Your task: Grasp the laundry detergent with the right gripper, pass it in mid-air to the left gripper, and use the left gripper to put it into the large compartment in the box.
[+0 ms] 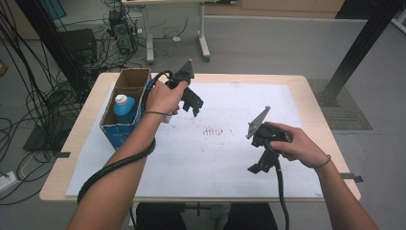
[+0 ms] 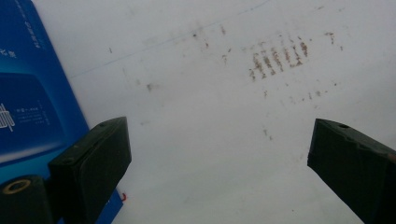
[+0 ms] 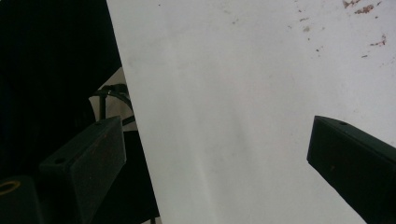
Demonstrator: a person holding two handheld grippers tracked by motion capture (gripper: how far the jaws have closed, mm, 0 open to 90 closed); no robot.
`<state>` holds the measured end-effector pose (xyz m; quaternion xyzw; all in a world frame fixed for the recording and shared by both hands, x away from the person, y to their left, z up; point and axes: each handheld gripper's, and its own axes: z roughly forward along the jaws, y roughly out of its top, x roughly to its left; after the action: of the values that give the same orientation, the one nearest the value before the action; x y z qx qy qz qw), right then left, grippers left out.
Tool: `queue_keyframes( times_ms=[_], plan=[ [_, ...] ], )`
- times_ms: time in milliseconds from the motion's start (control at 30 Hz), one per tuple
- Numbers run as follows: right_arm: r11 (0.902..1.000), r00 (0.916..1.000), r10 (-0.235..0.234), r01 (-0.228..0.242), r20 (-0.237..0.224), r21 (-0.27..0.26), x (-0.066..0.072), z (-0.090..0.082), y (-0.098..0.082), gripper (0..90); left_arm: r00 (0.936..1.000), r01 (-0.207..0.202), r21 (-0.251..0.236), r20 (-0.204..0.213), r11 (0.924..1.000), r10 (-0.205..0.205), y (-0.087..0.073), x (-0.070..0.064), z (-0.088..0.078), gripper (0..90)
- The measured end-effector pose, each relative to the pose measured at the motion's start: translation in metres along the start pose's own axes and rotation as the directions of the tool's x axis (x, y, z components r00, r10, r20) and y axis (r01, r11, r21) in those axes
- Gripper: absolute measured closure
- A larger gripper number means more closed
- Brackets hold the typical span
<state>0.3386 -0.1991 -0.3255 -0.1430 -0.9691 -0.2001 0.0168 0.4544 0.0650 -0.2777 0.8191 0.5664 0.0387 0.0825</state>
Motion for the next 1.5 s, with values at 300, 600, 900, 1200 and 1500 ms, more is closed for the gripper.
queue_keyframes(
  times_ms=[300, 600, 900, 1200, 1500],
  plan=[
    [1.0000, 1.0000, 0.000, 0.000, -0.006, 0.000, 0.001, 0.002, 0.001, 4.4, 0.9999, -0.008, -0.004, -0.010, 1.0000, 0.008, -0.001, 0.002, 0.026, 6.8],
    [1.0000, 0.9999, 0.002, -0.002, -0.014, -0.002, 0.000, 0.004, 0.000, 4.4, 0.9997, -0.024, 0.019, -0.009, 0.9995, 0.024, -0.002, -0.003, 0.048, 6.8],
    [0.9999, 0.9998, 0.009, -0.009, -0.015, -0.007, 0.000, 0.004, -0.001, 4.4, 0.9995, -0.026, 0.040, -0.019, 0.9989, 0.026, -0.004, -0.005, 0.060, 6.9],
    [1.0000, 0.9999, 0.005, -0.005, -0.014, -0.005, 0.000, 0.003, 0.002, 4.4, 0.9994, -0.023, 0.042, -0.025, 0.9989, 0.024, -0.007, -0.002, 0.063, 6.9],
    [1.0000, 0.9999, 0.003, -0.003, -0.012, -0.005, 0.000, 0.003, 0.003, 4.3, 0.9992, -0.025, 0.044, -0.030, 0.9987, 0.027, -0.010, 0.001, 0.065, 7.1]
  ],
)
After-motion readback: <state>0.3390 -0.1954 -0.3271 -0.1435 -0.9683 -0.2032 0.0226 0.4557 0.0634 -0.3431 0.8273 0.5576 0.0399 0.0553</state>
